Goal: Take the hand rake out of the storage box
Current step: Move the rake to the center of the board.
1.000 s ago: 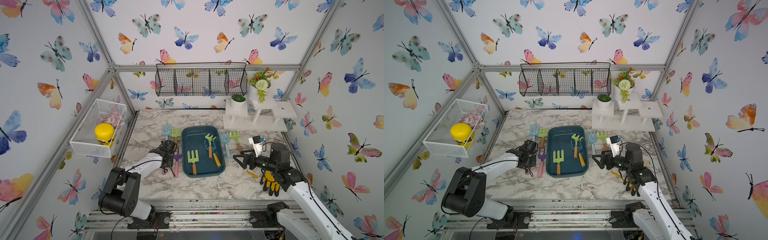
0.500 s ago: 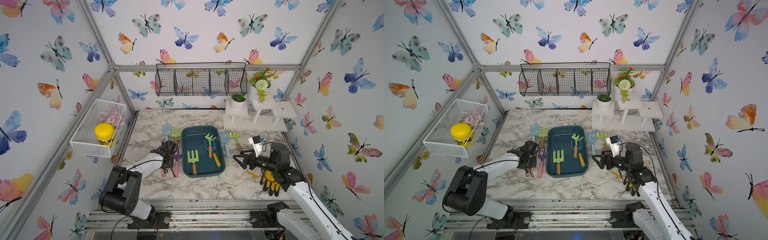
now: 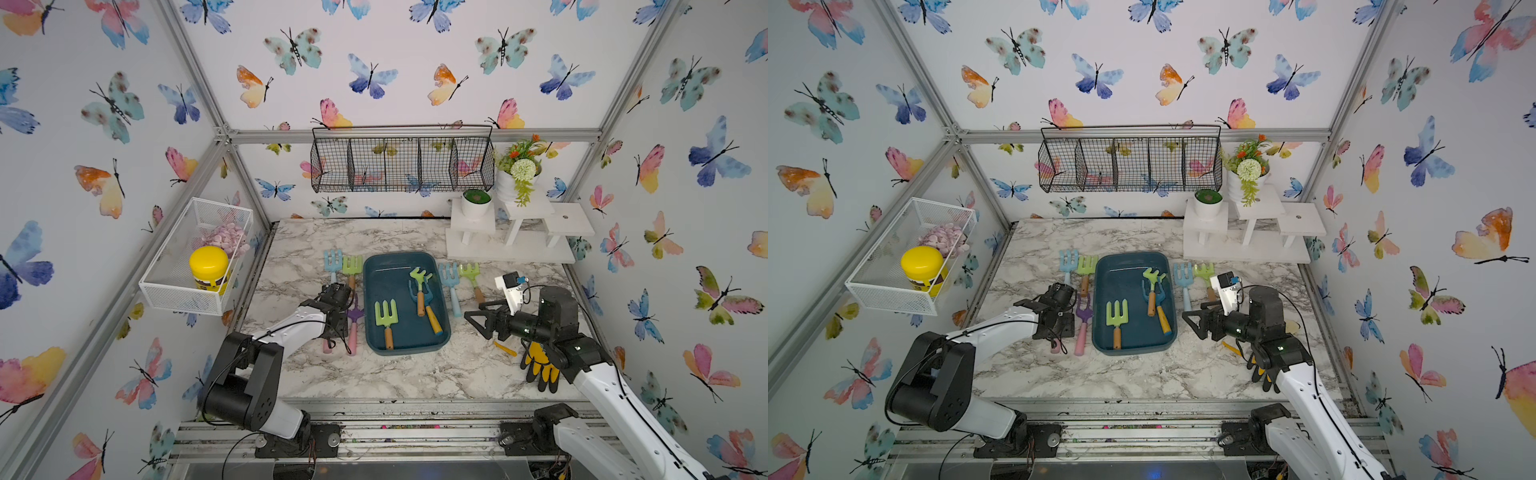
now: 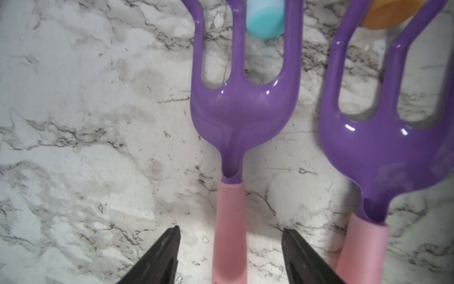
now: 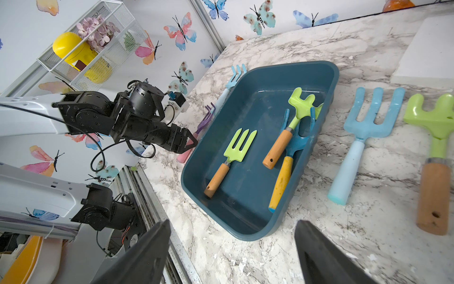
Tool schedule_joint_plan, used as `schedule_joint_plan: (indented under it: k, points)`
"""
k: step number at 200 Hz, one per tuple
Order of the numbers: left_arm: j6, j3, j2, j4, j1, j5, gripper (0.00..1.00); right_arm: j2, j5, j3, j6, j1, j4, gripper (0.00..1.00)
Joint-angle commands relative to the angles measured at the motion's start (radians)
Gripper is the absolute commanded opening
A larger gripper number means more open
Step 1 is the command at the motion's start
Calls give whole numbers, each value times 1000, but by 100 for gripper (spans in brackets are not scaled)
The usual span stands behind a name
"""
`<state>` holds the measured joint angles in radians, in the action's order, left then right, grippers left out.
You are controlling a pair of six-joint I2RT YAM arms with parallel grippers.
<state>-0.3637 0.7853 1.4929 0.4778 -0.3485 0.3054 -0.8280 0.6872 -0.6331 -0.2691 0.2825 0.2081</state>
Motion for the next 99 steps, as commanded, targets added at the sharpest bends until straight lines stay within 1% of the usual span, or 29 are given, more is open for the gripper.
schedule_joint_plan:
  k: [1, 31, 68, 80, 92, 99]
  points:
    - [-1, -18, 19, 6, 3, -4, 69, 7, 29, 9, -1, 7, -7, 86]
    - [-1, -24, 36, -4, 4, -9, 57, 4, 28, 9, -1, 9, -7, 86]
    - [-3, -27, 65, -15, 7, -17, 53, 3, 29, 9, -1, 11, -8, 86]
    - [-4, -27, 64, -13, 7, -15, 47, 3, 29, 9, -1, 11, -7, 86]
    - [-7, -32, 57, -15, 7, -15, 35, 3, 29, 9, -1, 12, -7, 86]
    - [-10, -35, 54, -15, 6, -17, 31, 2, 29, 9, -1, 12, -8, 86]
